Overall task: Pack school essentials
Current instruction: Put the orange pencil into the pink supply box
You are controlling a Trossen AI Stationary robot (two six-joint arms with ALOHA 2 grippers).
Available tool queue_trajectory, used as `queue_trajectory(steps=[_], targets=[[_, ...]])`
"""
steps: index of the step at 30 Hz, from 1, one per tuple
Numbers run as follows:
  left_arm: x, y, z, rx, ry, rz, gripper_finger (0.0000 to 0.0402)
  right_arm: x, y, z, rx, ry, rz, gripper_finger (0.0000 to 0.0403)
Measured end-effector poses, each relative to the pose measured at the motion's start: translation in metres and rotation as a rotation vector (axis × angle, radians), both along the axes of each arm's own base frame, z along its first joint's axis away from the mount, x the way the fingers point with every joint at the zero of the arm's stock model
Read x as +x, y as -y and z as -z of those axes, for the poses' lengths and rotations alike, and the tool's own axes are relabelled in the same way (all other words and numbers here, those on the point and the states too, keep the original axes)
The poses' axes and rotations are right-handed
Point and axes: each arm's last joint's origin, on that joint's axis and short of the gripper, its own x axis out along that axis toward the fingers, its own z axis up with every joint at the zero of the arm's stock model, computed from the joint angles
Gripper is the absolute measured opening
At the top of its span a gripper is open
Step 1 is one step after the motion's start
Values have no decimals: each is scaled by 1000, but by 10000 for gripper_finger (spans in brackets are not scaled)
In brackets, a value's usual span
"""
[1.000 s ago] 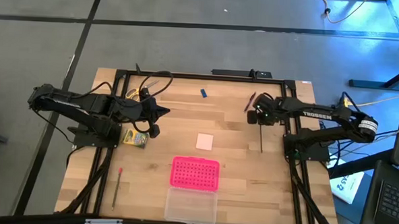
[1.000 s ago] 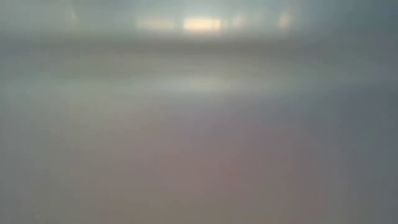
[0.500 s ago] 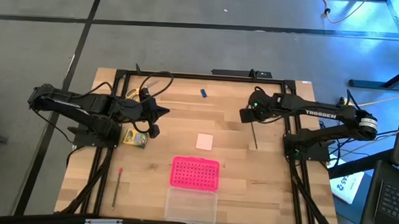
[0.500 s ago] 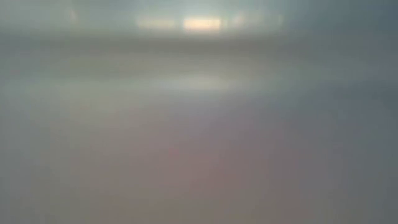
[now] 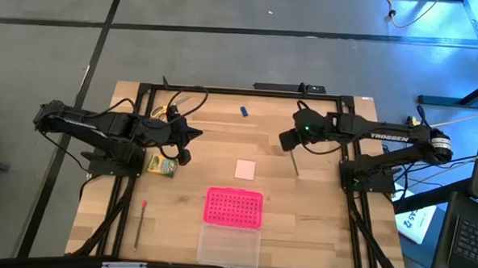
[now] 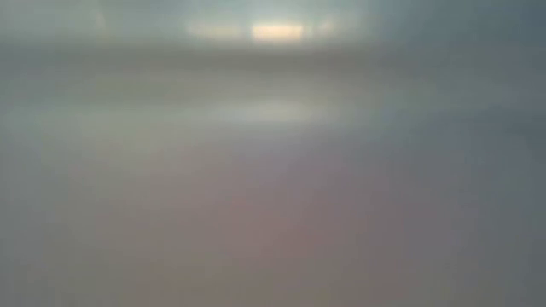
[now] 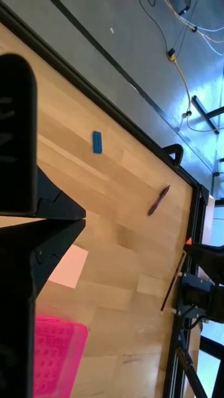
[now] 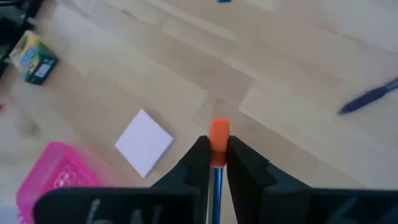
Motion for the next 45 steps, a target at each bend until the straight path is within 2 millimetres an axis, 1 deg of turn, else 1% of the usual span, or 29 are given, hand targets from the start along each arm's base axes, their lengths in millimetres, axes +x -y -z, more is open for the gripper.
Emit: queue_trajectory(steps=[14,21,24,29,34,38,41,45], targets=[[0,5,0,-15,-1,43,0,22,-21,-19,-160,232,-213,44],[1,12,1,-16,-7,77,0,26,-32,-23,-189,285,-276,44],[4,17,5,-50,-18,104,0,27,-35,-24,-192,296,-292,44],[19,30,22,-169,-113,190,0,28,-39,-25,-206,303,-321,44],[31,42,41,-224,-230,264,0,28,-42,-25,-222,298,-352,44],[33,49,51,-282,-324,332,0,28,-43,-25,-239,293,-369,44],[33,56,61,-348,-411,340,0,28,-43,-25,-244,291,-374,44],[37,73,74,-410,-473,339,0,28,-43,-25,-256,288,-385,44]])
